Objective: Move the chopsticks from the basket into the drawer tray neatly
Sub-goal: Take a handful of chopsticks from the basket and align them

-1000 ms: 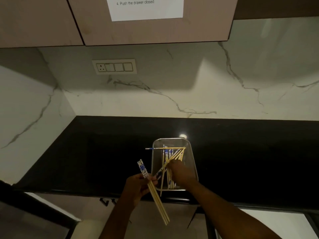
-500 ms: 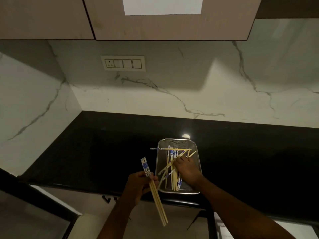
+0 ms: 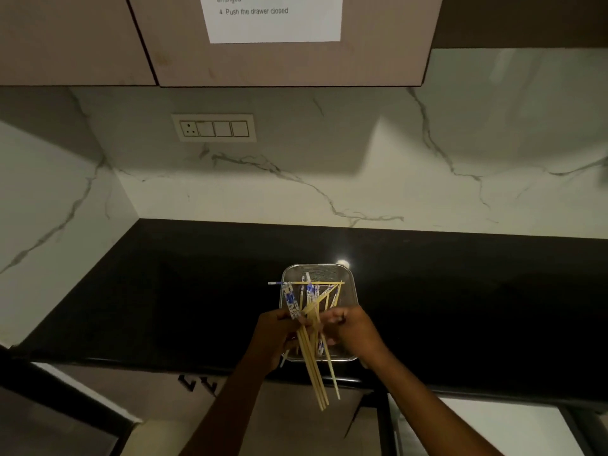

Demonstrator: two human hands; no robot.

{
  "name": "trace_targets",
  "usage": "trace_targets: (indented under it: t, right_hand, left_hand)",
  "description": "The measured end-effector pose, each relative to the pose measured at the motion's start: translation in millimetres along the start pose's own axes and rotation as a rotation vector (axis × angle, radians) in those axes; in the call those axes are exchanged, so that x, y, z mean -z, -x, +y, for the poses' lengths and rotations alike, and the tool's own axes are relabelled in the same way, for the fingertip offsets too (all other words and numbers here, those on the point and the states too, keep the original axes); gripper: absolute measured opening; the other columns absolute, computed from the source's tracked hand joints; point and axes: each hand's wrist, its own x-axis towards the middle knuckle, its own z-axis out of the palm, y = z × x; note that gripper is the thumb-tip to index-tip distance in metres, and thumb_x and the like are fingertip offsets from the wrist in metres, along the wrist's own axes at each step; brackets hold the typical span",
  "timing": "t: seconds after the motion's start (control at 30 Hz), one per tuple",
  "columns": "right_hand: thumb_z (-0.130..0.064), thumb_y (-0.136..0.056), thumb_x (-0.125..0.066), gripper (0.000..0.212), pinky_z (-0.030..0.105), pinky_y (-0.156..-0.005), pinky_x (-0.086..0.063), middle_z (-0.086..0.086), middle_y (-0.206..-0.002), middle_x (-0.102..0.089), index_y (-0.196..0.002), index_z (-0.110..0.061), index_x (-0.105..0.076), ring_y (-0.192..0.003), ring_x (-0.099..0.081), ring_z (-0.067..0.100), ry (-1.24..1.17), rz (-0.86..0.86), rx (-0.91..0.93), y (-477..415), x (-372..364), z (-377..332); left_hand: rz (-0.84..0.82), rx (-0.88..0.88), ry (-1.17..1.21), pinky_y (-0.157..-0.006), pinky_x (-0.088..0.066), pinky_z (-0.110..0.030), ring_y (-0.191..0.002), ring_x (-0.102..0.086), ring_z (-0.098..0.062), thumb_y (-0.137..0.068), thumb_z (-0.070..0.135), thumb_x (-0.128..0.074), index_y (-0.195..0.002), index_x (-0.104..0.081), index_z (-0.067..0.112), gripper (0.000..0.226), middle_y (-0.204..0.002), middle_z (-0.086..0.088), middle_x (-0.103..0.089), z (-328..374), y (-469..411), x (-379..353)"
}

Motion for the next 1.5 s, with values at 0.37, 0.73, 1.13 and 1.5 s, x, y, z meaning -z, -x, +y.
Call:
trace_targets:
  t: [0.37, 0.73, 1.13, 1.5]
  right_hand:
    - [-0.020, -0.091, -0.068, 0.014, 0.026, -0.070, -0.062, 0.001, -0.081, -0.078, -0.084, -0.014, -0.079, -0.073, -0.075, 0.010, 0.069, 0.149, -0.026, 34, 7, 18]
    - [-0.028, -0.092, -0.068, 0.023, 0.016, -0.061, -0.057, 0.002, -0.079, -0.078, -0.082, -0.010, -0.079, -0.071, -0.075, 0.011, 0.066, 0.204, -0.046, 51, 21, 26]
    - [-0.012, -0.087, -0.071, 0.060, 0.022, -0.071, -0.059, -0.009, -0.111, -0.064, -0.140, -0.033, -0.051, -0.084, -0.068, 0.010, 0.182, 0.187, 0.096, 47, 69, 27]
    - [-0.004, -0.089, -0.068, 0.052, 0.028, -0.072, -0.063, -0.007, -0.107, -0.069, -0.133, -0.030, -0.059, -0.091, -0.073, 0.015, 0.126, 0.150, 0.020, 70, 95, 60]
  left_hand:
    - [-0.039, 0.074, -0.058, -0.068, -0.062, -0.033, -0.082, -0.076, -0.027, -0.094, 0.004, -0.063, -0.107, -0.068, -0.005, 0.017, -0.098, -0.018, -0.076, -3, 13, -48]
    - [-0.067, 0.080, -0.179, -0.072, -0.063, -0.035, -0.092, -0.076, -0.032, -0.092, 0.006, -0.067, -0.103, -0.069, -0.003, 0.015, -0.099, -0.020, -0.076, -14, 13, -70]
    - [-0.206, 0.079, -0.197, -0.078, -0.063, -0.039, -0.091, -0.077, -0.034, -0.087, 0.001, -0.070, -0.106, -0.071, -0.003, 0.019, -0.100, -0.021, -0.076, -33, 22, -95]
    - [-0.285, 0.083, -0.363, -0.067, -0.063, -0.031, -0.082, -0.078, -0.026, -0.086, 0.006, -0.074, -0.096, -0.073, 0.006, 0.010, -0.089, -0.015, -0.079, -78, 28, -130]
